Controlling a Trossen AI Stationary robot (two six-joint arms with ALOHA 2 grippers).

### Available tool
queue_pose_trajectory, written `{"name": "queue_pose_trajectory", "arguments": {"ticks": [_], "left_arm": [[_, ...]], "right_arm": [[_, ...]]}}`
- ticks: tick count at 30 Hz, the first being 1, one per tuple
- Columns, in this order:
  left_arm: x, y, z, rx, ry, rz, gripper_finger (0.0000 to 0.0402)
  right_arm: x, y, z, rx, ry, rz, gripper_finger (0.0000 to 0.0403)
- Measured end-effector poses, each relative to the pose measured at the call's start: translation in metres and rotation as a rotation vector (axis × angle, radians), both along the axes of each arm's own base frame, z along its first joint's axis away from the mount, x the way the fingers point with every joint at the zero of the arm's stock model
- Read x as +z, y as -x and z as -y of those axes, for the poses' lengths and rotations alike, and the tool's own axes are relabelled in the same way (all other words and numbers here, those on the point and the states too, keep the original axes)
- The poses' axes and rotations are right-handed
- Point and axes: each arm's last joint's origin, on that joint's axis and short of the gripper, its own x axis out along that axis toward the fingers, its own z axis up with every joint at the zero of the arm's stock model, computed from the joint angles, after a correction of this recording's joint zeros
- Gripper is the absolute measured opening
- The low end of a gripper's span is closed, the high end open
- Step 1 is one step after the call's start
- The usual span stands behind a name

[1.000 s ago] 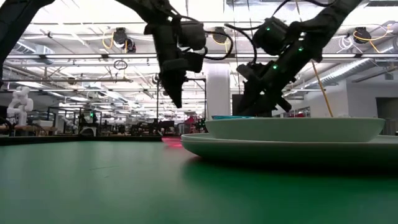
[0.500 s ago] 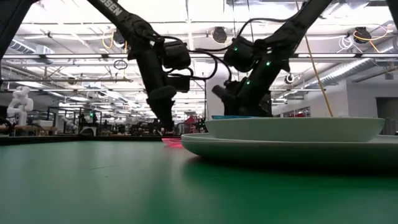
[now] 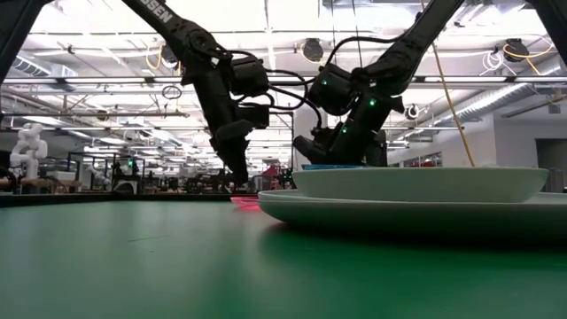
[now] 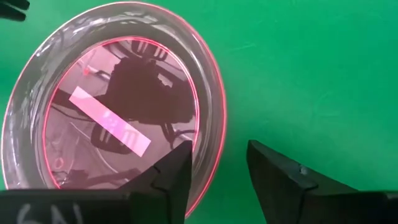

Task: Stack plastic plates
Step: Stack the pink plate on top of the blue plate

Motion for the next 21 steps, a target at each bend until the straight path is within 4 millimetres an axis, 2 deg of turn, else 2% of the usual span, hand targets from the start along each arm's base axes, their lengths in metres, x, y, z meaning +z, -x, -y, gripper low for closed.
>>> {"name": "queue_pose_trajectory", "arguments": {"ticks": [3, 8, 12, 18, 21], "left_arm": [[0.005, 0.002, 0.004, 0.022, 0.012, 0.005, 0.003], [0.029, 0.009, 0.009, 0.052, 0.008, 0.059, 0.003], [0.06, 0.018, 0.017, 0.042, -0.025, 0.145, 0.003], [0.106, 0.036, 0.039, 0.013, -0.064, 0.281, 0.003], [0.126, 0.046, 0.055, -0.008, -0.064, 0.34, 0.003]], "right_arm": [[0.0, -0.002, 0.001, 0.01, 0.012, 0.023, 0.0135], [0.002, -0.006, 0.001, 0.023, 0.024, 0.06, 0.0102], [0.002, -0.006, 0.001, 0.025, 0.029, 0.064, 0.007], [0.004, -0.008, 0.002, 0.028, 0.041, 0.09, 0.001], [0.004, -0.008, 0.002, 0.028, 0.042, 0.091, 0.0005]]}}
